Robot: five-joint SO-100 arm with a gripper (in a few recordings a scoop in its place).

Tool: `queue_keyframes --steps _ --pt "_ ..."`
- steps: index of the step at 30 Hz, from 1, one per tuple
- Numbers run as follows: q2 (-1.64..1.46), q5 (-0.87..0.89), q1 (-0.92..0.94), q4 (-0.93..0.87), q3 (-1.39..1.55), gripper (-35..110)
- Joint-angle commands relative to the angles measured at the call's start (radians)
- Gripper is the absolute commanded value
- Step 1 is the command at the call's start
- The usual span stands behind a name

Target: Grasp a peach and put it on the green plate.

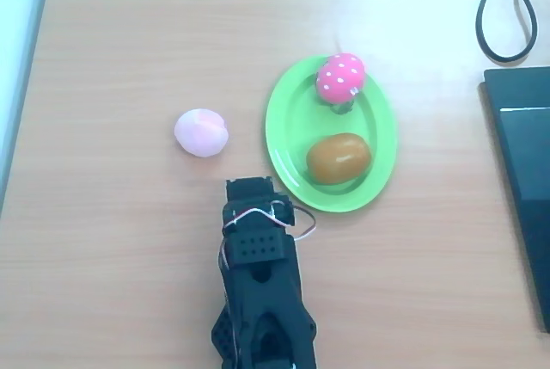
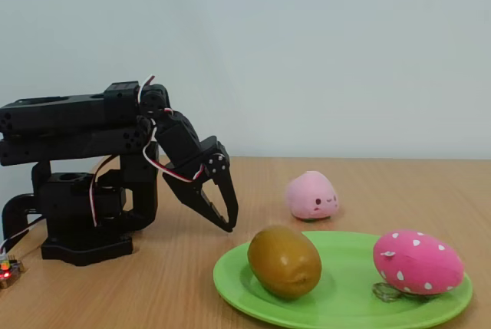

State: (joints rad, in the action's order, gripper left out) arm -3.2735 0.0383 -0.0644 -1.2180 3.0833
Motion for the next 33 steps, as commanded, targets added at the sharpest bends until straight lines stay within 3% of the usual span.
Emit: queue_keyframes --steps 1,13,28,33 --pt "-0.025 -0.049 -0.052 -0.015 -0.011 -8" --pt "0.002 -0.043 -0.052 -0.009 -0.021 -8" --pt "0.282 0.011 -0.049 0.106 -0.331 -8" --pt "0.400 0.025 -0.057 0.149 -0.436 4"
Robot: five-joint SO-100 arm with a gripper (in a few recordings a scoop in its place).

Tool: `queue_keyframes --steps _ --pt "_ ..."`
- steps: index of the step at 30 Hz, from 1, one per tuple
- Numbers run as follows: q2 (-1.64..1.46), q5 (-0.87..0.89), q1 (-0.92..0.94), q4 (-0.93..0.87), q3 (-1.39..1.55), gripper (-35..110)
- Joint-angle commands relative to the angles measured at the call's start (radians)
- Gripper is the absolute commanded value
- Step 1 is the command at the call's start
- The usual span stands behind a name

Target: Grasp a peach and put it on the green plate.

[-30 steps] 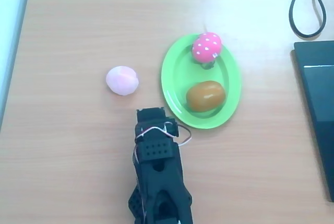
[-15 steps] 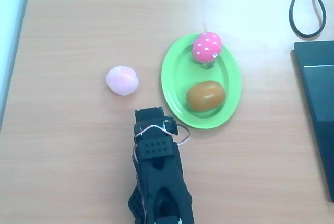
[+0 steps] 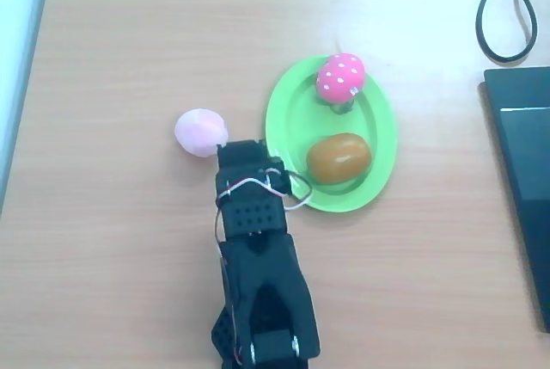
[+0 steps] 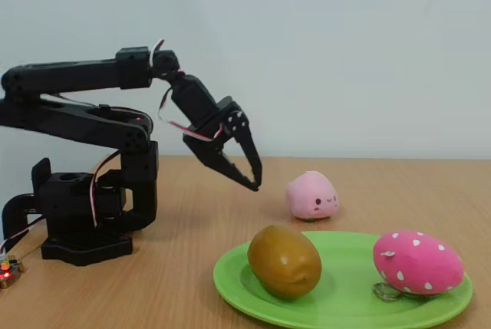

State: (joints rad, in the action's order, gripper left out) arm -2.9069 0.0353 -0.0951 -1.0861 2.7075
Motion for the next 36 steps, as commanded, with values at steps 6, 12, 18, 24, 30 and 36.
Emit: queue_keyframes --steps 6,12,18,24,30,36 --pt "0.123 0.169 -0.063 0.026 -0.127 19" --pt "0.239 0.267 -0.080 0.026 -0.206 30" --pt "0.353 0.287 -0.104 0.101 -0.236 31" --pt "0.489 0.298 -0.135 0.115 -0.284 38" --pt "0.606 0.291 -0.158 0.149 -0.321 41" --pt "0.718 0.287 -0.158 0.183 -0.359 43"
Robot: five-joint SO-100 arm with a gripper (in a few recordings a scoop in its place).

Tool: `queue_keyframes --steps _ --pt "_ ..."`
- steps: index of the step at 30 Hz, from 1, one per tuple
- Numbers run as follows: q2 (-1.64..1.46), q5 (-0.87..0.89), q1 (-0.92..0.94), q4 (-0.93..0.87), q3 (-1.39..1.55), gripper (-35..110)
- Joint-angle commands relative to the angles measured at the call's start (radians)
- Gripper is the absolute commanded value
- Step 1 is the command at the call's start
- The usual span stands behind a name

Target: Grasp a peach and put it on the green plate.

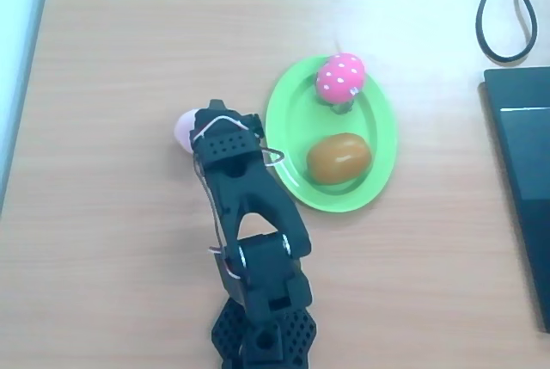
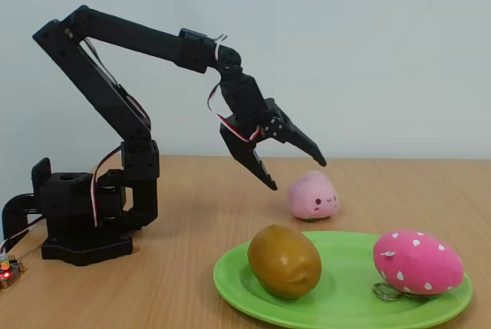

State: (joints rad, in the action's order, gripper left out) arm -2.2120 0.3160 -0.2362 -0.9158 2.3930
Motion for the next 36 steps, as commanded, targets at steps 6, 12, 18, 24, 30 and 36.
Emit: queue_keyframes --steps 6,12,18,24,30,36 --pt "0.167 0.012 0.000 0.018 -0.146 42" --pt "0.264 -0.006 0.003 0.018 -0.236 43" --pt "0.290 -0.006 -0.008 0.015 -0.227 46" --pt "0.325 -0.018 -0.014 0.015 -0.215 48" --pt "0.379 -0.032 -0.031 0.014 -0.215 48" --pt "0.420 -0.029 -0.044 0.017 -0.232 48"
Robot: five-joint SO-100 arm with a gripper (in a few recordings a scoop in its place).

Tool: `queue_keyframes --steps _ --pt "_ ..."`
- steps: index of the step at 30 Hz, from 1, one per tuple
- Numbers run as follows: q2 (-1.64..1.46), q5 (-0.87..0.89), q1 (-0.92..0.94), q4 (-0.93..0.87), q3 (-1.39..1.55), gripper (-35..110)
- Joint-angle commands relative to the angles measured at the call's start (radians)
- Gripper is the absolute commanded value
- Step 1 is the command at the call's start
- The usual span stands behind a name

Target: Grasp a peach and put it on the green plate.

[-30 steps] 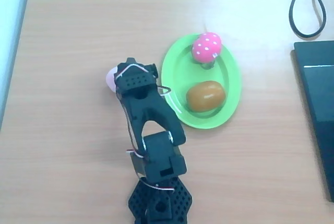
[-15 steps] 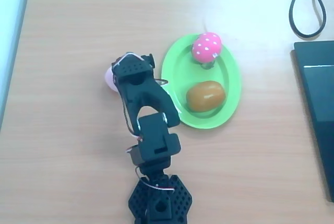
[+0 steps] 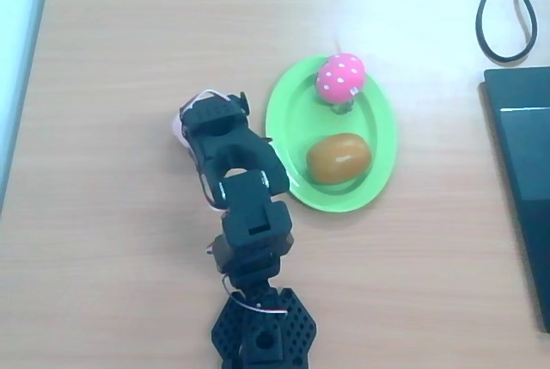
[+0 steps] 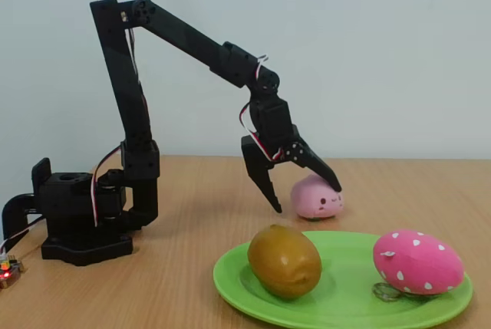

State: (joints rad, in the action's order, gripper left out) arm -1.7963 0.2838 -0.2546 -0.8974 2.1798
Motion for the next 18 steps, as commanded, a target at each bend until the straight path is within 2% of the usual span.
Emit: queue_keyframes --steps 1,18 --pt "0.009 0.005 -0.028 -0.002 -0.023 48" --pt "0.101 0.025 -0.029 0.000 -0.130 45"
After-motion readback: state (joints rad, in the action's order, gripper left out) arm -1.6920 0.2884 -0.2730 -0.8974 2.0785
